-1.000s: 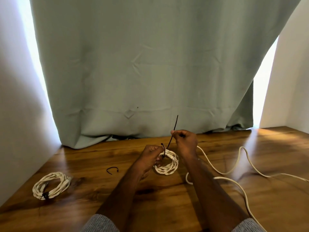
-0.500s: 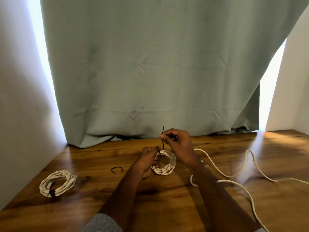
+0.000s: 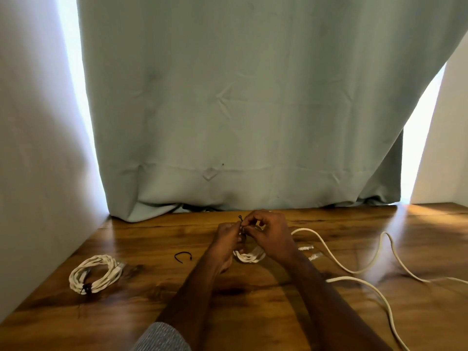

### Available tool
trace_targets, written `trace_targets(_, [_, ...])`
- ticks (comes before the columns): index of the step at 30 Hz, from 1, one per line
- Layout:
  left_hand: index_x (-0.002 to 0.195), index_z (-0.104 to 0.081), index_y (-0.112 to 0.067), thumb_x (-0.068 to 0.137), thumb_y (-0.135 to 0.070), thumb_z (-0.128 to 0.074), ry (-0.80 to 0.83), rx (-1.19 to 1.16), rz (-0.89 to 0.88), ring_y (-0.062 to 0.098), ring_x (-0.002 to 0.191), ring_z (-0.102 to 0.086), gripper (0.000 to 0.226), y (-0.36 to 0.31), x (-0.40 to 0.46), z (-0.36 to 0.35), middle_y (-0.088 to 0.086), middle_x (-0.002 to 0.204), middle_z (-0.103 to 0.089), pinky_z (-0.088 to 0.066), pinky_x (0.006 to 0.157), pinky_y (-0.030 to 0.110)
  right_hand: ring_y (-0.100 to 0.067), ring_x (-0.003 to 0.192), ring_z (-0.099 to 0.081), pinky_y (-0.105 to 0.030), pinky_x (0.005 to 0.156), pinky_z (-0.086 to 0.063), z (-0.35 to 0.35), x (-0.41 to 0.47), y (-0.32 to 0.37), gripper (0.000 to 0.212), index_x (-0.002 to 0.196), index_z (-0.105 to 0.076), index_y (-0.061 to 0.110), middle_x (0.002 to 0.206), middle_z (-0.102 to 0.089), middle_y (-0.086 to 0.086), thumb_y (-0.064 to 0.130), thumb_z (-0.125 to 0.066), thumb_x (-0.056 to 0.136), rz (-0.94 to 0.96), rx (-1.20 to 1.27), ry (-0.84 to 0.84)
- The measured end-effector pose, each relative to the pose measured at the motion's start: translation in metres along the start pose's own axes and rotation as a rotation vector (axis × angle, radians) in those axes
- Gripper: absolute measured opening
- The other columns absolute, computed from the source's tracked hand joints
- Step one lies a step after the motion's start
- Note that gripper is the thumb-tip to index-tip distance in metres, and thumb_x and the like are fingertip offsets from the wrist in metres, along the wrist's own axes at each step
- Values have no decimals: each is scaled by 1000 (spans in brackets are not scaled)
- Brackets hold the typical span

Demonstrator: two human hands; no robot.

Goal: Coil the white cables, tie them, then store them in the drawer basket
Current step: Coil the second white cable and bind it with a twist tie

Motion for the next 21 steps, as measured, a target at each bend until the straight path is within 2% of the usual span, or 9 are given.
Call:
trace_targets(3, [75, -62, -10, 101, -16, -45, 5, 65, -64, 3, 37, -37, 31, -4, -2, -4, -7, 48, -47, -29, 44, 20, -10, 70, -71, -25, 69, -59, 6, 1, 1, 19, 77, -77, 17, 74, -75, 2, -1, -82, 77, -199, 261, -75])
trace_targets(6, [87, -71, -8, 103, -23, -49, 46, 75, -134, 5, 42, -39, 31, -3, -4, -11, -1, 59, -53, -28, 44, 21, -15, 70, -73, -24, 67, -59, 14, 4, -1, 18, 77, -76, 12, 73, -76, -3, -5, -82, 75, -289, 414, -131])
trace_targets(9, [92, -71, -7, 104, -18, -46, 114, 52, -174, 7, 43, -38, 30, -1, -5, -18, 8, 65, -52, -25, 46, 22, -21, 71, -75, -29, 69, -61, 17, 4, -4, 15, 77, -76, 9, 74, -77, -7, -6, -82, 76, -328, 448, -139])
trace_targets(12, [101, -68, -2, 106, -16, -41, 142, 48, -209, 8, 44, -37, 31, 1, -6, -20, 14, 74, -47, -27, 46, 22, -14, 64, -73, -23, 61, -57, 19, 5, -5, 16, 76, -75, 8, 69, -76, -3, -7, -80, 77, -355, 458, -168])
trace_targets(16, [104, -71, -23, 106, -24, -41, 120, 26, -250, 5, 45, -40, 29, -1, -11, -20, 0, 63, -55, -30, 45, 20, -10, 61, -71, -19, 58, -54, 22, 7, -6, 17, 75, -74, 9, 66, -74, 1, -7, -79, 78, -368, 454, -193])
trace_targets(18, [109, -68, -23, 105, -28, -44, 119, 40, -255, 5, 47, -40, 25, -1, -11, -21, 8, 75, -56, -29, 46, 21, -12, 62, -72, -21, 58, -55, 23, 7, -7, 15, 76, -74, 8, 70, -75, -5, -6, -80, 78, -372, 445, -201])
trace_targets(20, [100, -65, -18, 103, -29, -49, 124, 51, -258, 7, 47, -38, 19, -1, -10, -21, 12, 86, -51, -27, 46, 22, -14, 62, -71, -24, 58, -54, 24, 7, -11, 14, 77, -75, 9, 74, -76, -10, -3, -81, 78, -372, 410, -202])
trace_targets(21, [93, -62, -16, 102, -29, -52, 127, 59, -261, 8, 47, -38, 19, -1, -10, -20, 10, 86, -50, -26, 46, 22, -17, 64, -72, -27, 59, -56, 24, 7, -13, 13, 76, -75, 10, 75, -76, -11, -2, -82, 77, -374, 391, -203])
Point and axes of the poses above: each hand's wrist, its own x-axis towards the middle knuckle, its own z-axis out of the back of the hand, y = z × x, the point moved 3 cm from there along x, towards the middle knuckle
